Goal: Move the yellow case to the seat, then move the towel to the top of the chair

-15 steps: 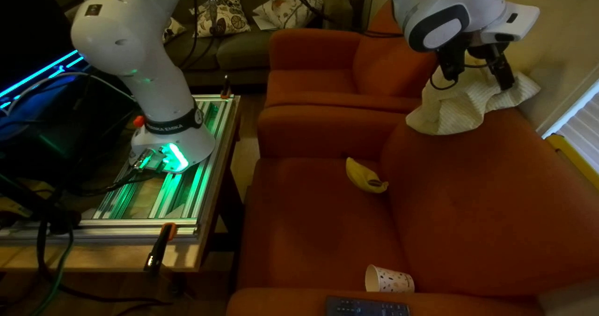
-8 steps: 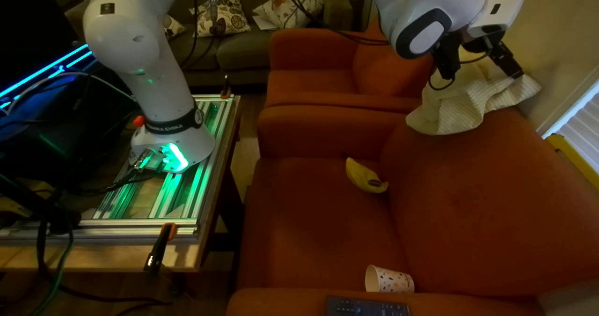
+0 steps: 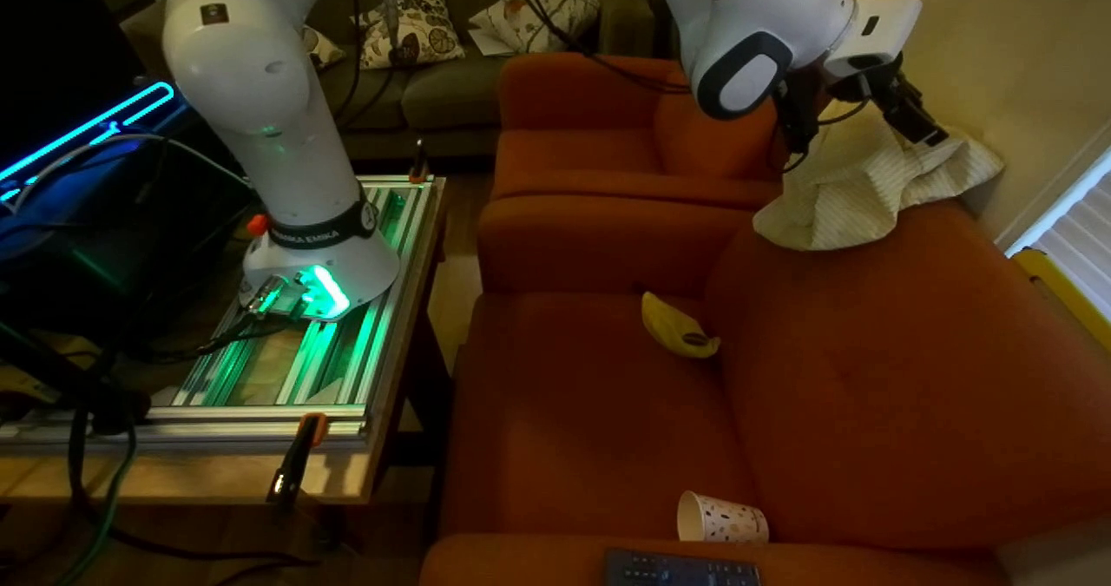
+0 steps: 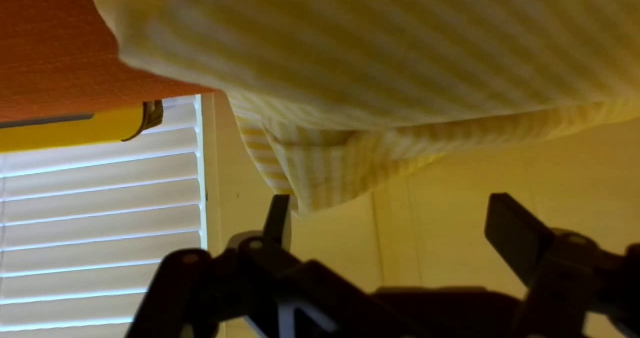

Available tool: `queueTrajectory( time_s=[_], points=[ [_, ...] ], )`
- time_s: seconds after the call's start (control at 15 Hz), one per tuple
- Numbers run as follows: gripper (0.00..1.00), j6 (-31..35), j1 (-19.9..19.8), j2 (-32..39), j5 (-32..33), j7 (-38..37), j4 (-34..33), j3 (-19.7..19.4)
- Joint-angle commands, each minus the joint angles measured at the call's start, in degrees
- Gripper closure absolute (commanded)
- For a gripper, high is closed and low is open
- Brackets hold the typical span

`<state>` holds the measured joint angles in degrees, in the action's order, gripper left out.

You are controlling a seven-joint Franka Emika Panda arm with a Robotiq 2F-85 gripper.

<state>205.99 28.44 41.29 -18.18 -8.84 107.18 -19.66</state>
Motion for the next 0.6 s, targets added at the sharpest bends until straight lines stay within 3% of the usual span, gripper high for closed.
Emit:
queueTrajectory(
  time_s=[0.0, 0.27, 0.53],
  points=[
    [0.0, 2.3, 4.3, -3.5, -6.0, 0.0, 6.5, -2.4],
    [0.0, 2.5, 7.7, -5.8, -11.3, 0.4, 11.3, -4.1],
    [0.0, -0.5, 7.1, -7.8, -11.8, -0.5, 15.3, -2.8]
  ],
)
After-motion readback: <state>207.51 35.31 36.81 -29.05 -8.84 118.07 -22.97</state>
